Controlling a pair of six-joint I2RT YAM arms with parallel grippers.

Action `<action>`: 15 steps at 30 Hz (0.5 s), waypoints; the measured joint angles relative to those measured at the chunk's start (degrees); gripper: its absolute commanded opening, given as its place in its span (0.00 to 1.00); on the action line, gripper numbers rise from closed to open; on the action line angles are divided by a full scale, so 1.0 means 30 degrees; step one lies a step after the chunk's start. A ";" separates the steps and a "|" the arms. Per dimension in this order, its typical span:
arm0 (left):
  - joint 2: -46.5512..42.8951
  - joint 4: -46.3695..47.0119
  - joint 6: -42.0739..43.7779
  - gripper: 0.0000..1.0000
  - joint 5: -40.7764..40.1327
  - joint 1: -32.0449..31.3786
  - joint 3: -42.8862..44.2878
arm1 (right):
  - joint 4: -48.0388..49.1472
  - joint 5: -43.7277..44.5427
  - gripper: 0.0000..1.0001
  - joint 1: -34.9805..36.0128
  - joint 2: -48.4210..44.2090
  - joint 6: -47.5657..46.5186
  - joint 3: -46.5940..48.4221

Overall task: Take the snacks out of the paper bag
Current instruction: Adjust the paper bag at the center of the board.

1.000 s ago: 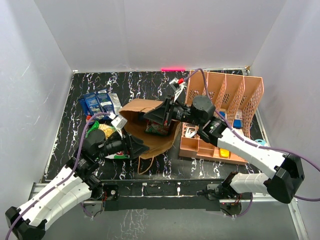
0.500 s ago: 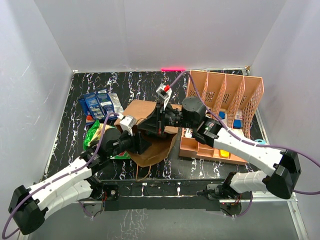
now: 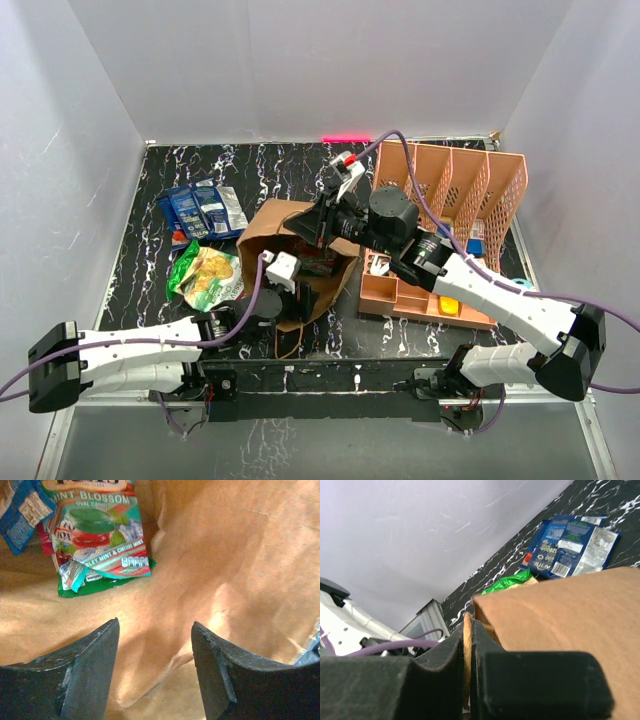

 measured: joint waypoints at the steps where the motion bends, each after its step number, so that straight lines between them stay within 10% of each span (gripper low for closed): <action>1: -0.0029 0.0233 0.0044 0.61 -0.0525 -0.0328 0.0000 | -0.0007 0.0255 0.07 0.0000 -0.0029 0.0000 0.0095; 15: 0.0124 0.1756 0.1297 0.35 -0.2433 -0.1107 -0.0022 | -0.0838 0.1792 0.08 0.0000 -0.0255 -0.0517 0.0678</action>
